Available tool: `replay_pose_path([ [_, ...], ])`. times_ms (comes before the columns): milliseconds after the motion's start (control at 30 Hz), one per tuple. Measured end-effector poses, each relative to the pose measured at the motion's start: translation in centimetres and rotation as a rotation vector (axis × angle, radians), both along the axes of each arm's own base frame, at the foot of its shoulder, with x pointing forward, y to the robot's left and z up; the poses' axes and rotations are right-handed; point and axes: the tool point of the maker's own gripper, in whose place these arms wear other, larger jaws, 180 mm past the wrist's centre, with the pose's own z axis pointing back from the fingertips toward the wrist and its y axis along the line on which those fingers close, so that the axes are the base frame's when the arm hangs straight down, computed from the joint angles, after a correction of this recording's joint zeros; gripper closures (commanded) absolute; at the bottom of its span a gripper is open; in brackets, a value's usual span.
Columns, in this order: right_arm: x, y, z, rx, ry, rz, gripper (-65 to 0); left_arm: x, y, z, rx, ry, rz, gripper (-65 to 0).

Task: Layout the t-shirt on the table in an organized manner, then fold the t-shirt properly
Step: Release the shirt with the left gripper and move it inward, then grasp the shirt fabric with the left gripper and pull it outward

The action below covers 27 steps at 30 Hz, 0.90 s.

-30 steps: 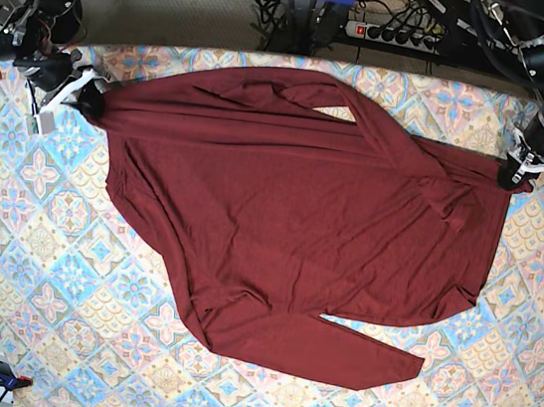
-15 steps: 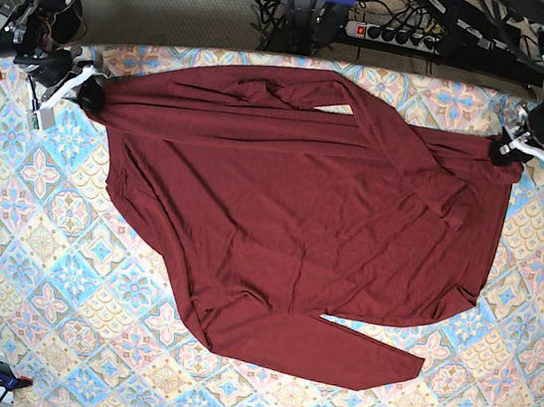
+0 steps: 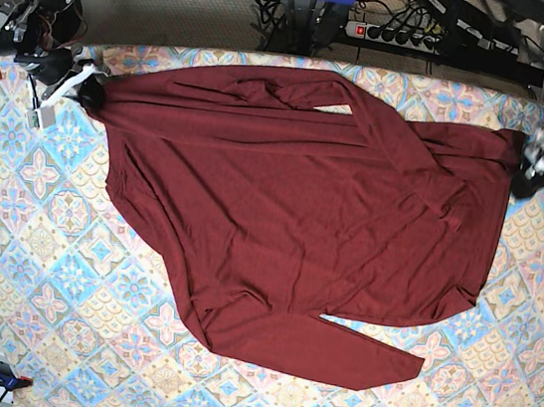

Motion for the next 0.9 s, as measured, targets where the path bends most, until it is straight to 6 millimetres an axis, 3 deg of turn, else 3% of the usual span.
replay_pose_path([
  [100, 0.1, 0.0, 0.1, 0.000, -0.003, 0.000, 0.0, 2.7, -2.0, -2.1, 0.003, 0.050, -0.048, -22.1],
  [200, 0.1, 0.1, 0.1, 0.002, -0.004, 0.001, 0.0, 4.1, -3.8, -4.8, 0.023, 0.136, -0.077, -22.2],
  [267, 0.1, 0.1, 0.0, 0.004, -0.004, 0.000, 0.0, 5.5, -5.7, -5.1, 0.023, 0.136, -0.120, -22.3],
  [367, 0.0, 0.0, 0.0, 0.000, -0.002, 0.001, 0.0, 7.3, -6.6, -4.5, 0.064, 0.103, -0.133, -22.4],
  [567, 0.1, 0.5, -0.2, 0.010, -0.003, -0.004, 0.0, 6.6, -8.0, -7.5, 0.109, 0.189, -0.185, -22.4],
  [900, 0.2, 0.6, -0.2, 0.015, -0.005, -0.005, 0.0, 6.4, -6.5, -7.9, 0.123, 0.195, -0.159, -22.4],
])
